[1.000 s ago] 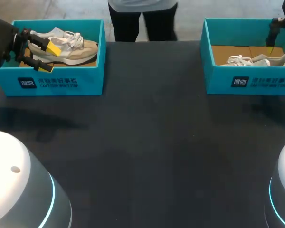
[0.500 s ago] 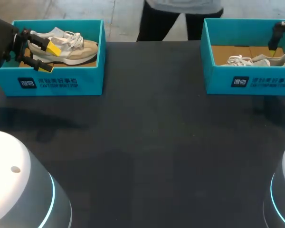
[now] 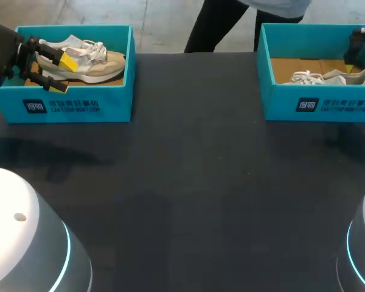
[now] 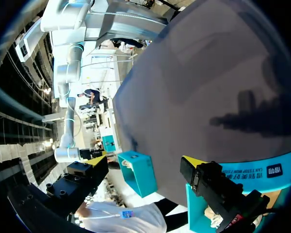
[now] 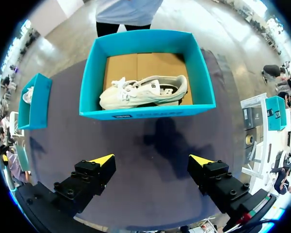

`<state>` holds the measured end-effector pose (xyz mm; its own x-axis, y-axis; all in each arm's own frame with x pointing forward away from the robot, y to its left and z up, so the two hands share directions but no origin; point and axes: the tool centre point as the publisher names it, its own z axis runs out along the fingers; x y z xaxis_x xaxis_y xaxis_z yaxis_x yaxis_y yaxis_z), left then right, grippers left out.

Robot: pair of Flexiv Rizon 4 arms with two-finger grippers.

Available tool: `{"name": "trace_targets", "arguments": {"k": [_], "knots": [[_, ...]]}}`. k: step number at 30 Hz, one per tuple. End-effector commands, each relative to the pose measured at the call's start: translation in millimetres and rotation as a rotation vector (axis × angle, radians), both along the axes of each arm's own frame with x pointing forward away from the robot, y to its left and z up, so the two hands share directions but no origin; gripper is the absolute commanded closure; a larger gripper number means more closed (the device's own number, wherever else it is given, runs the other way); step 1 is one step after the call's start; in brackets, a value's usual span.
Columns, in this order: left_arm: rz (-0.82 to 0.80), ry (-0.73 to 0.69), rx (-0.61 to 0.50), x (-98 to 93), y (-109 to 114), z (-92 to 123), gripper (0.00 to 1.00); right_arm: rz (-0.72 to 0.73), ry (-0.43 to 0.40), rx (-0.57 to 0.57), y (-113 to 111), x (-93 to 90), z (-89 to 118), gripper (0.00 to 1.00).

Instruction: Take the shoe out of the shoebox, open the shoe tongue, remove and reinsert the insole, then place the shoe into the shoebox

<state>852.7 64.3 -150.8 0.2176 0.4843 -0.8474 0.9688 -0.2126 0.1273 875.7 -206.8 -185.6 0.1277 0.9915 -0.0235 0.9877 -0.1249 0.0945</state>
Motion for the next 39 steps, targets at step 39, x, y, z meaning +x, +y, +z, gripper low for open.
{"name": "trace_targets", "arguments": {"k": [39], "knots": [[-0.148, -0.086, 0.565, 119.4, 99.8, 63.5, 0.00, 0.000, -0.002, -0.001, -0.1, -1.0, -0.3, 0.00]]}}
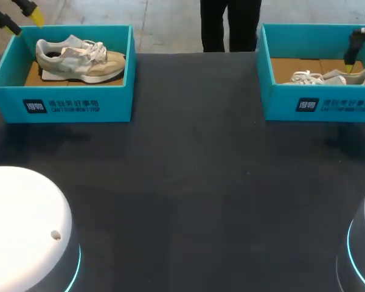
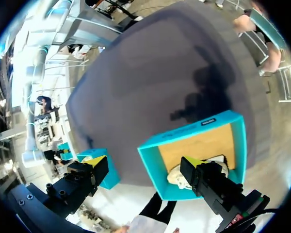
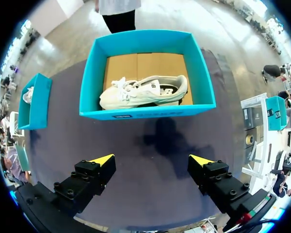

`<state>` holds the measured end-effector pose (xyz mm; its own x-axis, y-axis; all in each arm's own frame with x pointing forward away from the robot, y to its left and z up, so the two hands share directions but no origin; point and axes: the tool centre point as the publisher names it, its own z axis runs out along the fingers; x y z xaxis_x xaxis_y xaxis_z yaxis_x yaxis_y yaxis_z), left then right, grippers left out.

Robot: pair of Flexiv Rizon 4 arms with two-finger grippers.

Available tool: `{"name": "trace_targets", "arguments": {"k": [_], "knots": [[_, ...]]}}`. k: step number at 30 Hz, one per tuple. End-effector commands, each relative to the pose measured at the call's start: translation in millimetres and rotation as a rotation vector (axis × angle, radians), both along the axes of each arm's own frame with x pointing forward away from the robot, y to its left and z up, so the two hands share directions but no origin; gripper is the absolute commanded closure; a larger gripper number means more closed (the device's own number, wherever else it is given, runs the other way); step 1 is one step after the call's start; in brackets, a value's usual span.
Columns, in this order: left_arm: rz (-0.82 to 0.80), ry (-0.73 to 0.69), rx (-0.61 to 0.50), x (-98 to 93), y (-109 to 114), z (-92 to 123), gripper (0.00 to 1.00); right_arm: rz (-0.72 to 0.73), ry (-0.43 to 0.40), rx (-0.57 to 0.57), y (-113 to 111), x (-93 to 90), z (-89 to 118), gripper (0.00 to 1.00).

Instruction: Take the shoe out of the shoebox, open the shoe tongue, remove and reinsert the insole, then place the shoe into the shoebox

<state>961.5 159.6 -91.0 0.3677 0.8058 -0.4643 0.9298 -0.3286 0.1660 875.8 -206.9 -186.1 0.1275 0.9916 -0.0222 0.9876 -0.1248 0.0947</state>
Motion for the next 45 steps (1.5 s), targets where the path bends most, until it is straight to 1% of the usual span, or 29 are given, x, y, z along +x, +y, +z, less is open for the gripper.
{"name": "trace_targets", "arguments": {"k": [1, 4, 7, 10, 12, 15, 35, 36, 39, 45], "knots": [[-0.061, 0.116, 0.082, 12.7, 6.7, 3.8, 0.00, 0.000, -0.001, -0.002, 0.0, -1.0, 0.1, 0.00], [-0.054, 0.121, 0.109, 17.8, 13.6, 2.9, 0.00, 0.000, -0.001, -0.002, 0.0, -1.0, 0.1, 0.00], [-0.043, 0.131, 0.151, 23.7, 24.0, -2.4, 0.00, 0.000, -0.001, -0.002, 0.0, -1.0, 0.1, 0.00], [-0.038, 0.162, 0.200, 33.8, 38.4, -11.3, 0.00, 0.000, -0.001, -0.002, 0.0, -1.0, 0.1, 0.00], [-0.030, 0.184, 0.211, 39.1, 49.1, -14.6, 0.00, 0.000, -0.001, -0.002, 0.0, -1.0, 0.1, 0.00], [-0.026, 0.143, 0.276, 50.8, 64.8, -17.4, 0.00, 0.000, -0.001, -0.002, 0.0, -1.0, 0.1, 0.00], [-0.026, 0.143, 0.276, 50.8, 64.8, -17.4, 0.00, 0.000, -0.001, -0.002, 0.0, -1.0, 0.1, 0.00], [-0.038, 0.097, 0.292, 52.6, 63.7, -20.2, 0.00, 0.000, -0.001, -0.002, 0.0, -1.0, 0.1, 0.00], [-0.027, 0.053, 0.315, 69.7, 65.5, -25.6, 0.00, 0.000, -0.001, -0.002, 0.0, -1.0, 0.1, 0.00], [0.019, 0.001, 0.363, 112.8, 78.5, -34.1, 0.00, 0.000, -0.001, -0.002, 0.0, -1.0, 0.1, 0.00]]}}
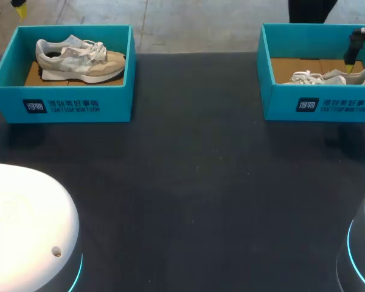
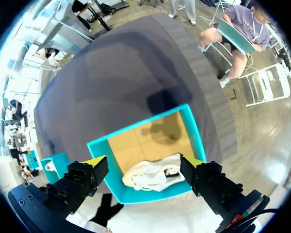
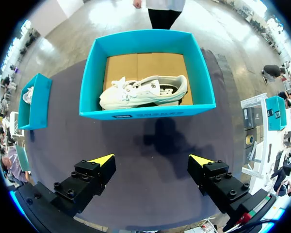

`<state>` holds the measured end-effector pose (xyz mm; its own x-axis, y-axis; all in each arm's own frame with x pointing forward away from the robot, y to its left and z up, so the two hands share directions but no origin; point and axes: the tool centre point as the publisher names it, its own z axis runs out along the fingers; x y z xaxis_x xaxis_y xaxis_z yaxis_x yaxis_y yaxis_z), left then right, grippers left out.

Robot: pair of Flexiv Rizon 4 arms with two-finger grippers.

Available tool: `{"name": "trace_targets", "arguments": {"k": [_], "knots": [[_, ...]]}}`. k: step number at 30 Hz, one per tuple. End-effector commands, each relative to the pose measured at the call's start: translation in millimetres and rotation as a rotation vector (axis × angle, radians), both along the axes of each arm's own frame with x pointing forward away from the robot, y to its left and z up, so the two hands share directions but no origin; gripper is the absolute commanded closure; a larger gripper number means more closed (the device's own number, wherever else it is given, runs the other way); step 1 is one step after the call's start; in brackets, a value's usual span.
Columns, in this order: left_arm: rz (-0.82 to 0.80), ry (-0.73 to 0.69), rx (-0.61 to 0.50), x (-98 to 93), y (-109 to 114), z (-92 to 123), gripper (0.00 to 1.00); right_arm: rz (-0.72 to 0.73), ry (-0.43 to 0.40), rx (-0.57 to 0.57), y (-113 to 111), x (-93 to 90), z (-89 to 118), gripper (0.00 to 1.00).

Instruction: Take the shoe out of the shoebox, open the shoe tongue, remove and reinsert the insole, then place the shoe into the shoebox

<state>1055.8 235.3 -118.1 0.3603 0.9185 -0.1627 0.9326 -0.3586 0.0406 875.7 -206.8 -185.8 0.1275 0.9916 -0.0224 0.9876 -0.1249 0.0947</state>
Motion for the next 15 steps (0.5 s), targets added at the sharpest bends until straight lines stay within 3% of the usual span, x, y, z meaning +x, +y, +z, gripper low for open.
{"name": "trace_targets", "arguments": {"k": [1, 8, 15], "knots": [[0.018, -0.016, 0.022, 24.8, 5.1, -9.0, 0.00, 0.000, -0.002, -0.002, 0.0, -0.9, -0.1, 0.00], [0.145, -0.008, 0.068, 67.5, 24.5, -34.3, 0.00, 0.000, -0.002, -0.002, 0.0, -0.9, -0.1, 0.00], [0.251, -0.026, 0.110, 96.6, 47.0, -57.7, 0.00, 0.000, -0.002, -0.002, 0.0, -0.9, -0.1, 0.00]]}}
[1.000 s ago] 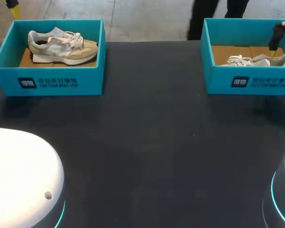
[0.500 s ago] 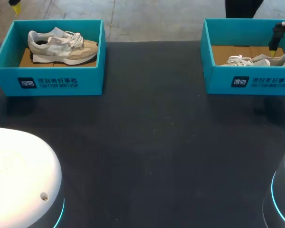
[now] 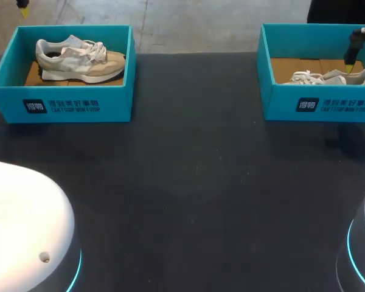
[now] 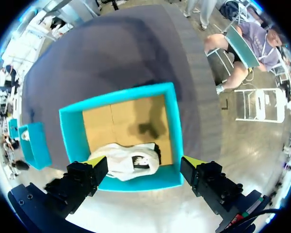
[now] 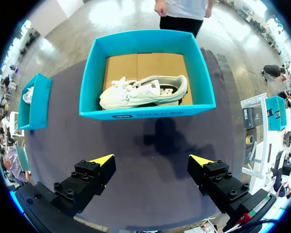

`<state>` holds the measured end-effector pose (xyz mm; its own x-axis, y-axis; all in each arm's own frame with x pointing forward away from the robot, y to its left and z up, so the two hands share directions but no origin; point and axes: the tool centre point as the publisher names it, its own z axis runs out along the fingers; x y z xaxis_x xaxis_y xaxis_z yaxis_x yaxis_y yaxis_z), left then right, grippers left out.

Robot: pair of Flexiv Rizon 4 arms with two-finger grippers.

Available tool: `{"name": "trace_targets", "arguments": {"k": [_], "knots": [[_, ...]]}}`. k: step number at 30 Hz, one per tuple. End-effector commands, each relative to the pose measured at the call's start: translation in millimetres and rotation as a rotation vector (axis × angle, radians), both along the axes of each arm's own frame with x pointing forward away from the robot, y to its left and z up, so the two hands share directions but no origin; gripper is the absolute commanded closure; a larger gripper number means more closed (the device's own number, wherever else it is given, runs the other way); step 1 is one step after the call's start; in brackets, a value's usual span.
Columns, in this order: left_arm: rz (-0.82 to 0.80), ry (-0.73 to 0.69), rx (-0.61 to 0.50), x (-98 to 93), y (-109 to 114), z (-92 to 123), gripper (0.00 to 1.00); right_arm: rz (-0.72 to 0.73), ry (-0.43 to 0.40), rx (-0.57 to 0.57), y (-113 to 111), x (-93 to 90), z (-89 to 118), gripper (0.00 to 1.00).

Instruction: Take the shoe out of the shoebox, open the shoe tongue, remove and reinsert the insole, then place the shoe into the shoebox

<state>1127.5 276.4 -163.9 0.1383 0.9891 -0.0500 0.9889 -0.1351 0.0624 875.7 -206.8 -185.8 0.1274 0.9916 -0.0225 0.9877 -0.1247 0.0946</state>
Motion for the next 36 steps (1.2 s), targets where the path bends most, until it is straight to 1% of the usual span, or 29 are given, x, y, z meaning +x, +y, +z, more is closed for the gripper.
{"name": "trace_targets", "arguments": {"k": [1, 6, 10, 14, 20, 23, 24, 27, 36], "knots": [[0.021, 0.020, 0.006, 28.4, 8.4, -15.1, 0.00, 0.000, -0.002, -0.002, -0.1, -0.9, -0.2, 0.00], [0.044, 0.010, 0.000, 44.5, 17.1, -29.4, 0.00, 0.000, -0.002, -0.002, -0.1, -0.9, -0.2, 0.00], [0.064, -0.008, 0.006, 55.4, 19.5, -47.0, 0.00, 0.000, -0.002, -0.002, -0.1, -0.9, -0.2, 0.00], [0.065, -0.016, 0.019, 61.4, 16.5, -63.1, 0.00, 0.000, -0.002, -0.002, -0.1, -0.9, -0.2, 0.00], [0.052, -0.016, 0.028, 71.4, 8.5, -78.9, 0.00, 0.000, -0.002, -0.002, -0.1, -0.9, -0.2, 0.00], [0.048, -0.024, 0.030, 74.5, 6.3, -83.5, 0.00, 0.000, -0.002, -0.002, -0.1, -0.9, -0.2, 0.00], [0.053, -0.031, 0.033, 79.1, 5.1, -90.0, 0.00, 0.000, -0.002, -0.002, -0.1, -0.9, -0.2, 0.00], [0.064, -0.027, 0.033, 81.8, 5.2, -99.3, 0.00, 0.000, -0.002, -0.002, -0.1, -0.9, -0.2, 0.00], [0.053, -0.027, 0.039, 80.9, 4.6, -118.0, 0.00, 0.000, -0.002, -0.002, -0.1, -0.9, -0.2, 0.00]]}}
